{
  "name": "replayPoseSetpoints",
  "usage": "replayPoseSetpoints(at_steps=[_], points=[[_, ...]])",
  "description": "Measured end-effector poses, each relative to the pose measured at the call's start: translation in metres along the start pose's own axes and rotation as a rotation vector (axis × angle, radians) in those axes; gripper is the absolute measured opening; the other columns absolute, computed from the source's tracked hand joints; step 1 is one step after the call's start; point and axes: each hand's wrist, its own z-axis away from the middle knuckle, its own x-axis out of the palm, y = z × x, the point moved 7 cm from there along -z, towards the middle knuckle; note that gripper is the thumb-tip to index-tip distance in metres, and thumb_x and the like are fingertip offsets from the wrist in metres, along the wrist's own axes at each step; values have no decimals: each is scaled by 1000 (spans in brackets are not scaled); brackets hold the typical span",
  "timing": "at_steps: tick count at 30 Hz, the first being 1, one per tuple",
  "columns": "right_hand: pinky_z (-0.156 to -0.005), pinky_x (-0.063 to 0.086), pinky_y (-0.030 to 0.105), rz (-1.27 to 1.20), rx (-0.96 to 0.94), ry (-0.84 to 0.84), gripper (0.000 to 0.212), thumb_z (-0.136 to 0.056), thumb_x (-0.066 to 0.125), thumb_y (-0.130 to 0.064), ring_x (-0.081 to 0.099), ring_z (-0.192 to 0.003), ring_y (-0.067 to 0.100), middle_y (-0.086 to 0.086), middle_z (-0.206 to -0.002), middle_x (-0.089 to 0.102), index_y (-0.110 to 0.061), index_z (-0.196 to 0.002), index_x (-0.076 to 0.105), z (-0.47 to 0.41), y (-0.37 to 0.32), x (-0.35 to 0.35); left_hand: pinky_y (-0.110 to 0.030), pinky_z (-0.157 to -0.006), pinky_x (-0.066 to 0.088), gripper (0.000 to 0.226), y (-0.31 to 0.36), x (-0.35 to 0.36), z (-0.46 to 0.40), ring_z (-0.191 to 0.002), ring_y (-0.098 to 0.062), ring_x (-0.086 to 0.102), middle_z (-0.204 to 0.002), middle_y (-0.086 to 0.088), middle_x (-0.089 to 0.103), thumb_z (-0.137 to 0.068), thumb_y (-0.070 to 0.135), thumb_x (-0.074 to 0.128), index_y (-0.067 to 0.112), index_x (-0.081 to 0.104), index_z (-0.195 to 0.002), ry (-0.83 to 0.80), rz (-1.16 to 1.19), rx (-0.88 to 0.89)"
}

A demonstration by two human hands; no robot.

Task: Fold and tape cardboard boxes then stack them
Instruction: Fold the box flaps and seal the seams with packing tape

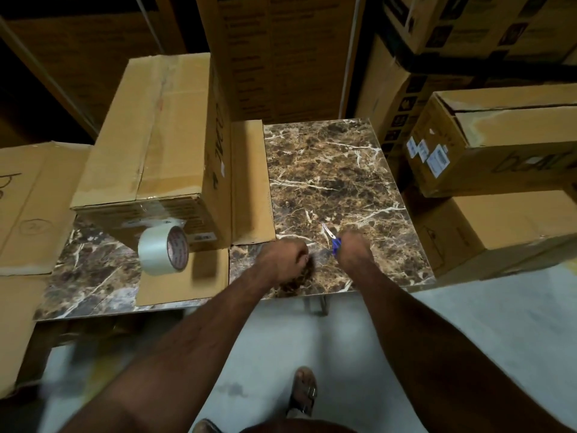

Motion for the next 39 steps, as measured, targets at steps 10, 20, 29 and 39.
replayPoseSetpoints(at_steps=[10, 20, 29, 39], points=[[-92, 52, 40, -233, -534, -14, 42, -103, 47, -8, 61, -106, 23, 9, -128, 62, -18, -143, 50, 58, -117, -11, -53, -82, 59, 24, -62, -43, 16, -90, -35, 71, -96, -18, 72, -101, 31, 55, 15, 61, -85, 332, 1013, -433], [-60, 48, 29, -92, -619, -176, 28, -89, 63, 0, 59, -75, 17, -2, -86, 58, -21, -106, 57, 94, -191, -43, -33, -56, 44, 45, -94, -110, 101, -65, -23, 61, -70, -3, 66, -101, 47, 43, 16, 62, -75, 597, 535, -340], [-57, 52, 17, 47, -569, -365, 21, -93, 63, 3, 68, -71, 11, 3, -90, 66, -6, -112, 66, 118, -269, -52, -23, -53, 41, 25, -201, -139, 185, -72, -12, 57, -88, 1, 59, -101, 36, 50, 12, 59, -99, 884, 505, -621], [-68, 55, 27, 144, -424, -577, 18, -93, 66, -3, 67, -79, 16, 9, -103, 69, -16, -105, 66, 91, -271, -47, -28, -63, 44, 23, -227, -101, 154, -84, -14, 57, -98, 2, 61, -96, 28, 65, 12, 57, -110, 676, 1261, -544]])
